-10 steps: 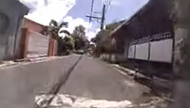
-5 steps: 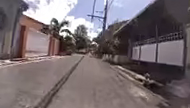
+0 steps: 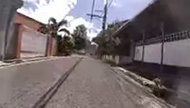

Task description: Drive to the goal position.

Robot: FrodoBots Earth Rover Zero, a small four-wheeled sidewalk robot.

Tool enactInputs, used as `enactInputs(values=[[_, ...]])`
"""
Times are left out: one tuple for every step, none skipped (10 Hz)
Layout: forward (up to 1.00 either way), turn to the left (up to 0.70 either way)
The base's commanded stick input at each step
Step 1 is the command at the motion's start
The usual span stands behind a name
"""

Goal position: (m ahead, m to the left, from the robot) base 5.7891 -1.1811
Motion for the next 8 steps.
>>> enactInputs(values=[[0.85,0.0],[0.85,0.0],[0.85,0.0],[0.85,0.0],[0.85,0.0],[0.85,0.0],[0.85,0.0],[0.85,0.0]])
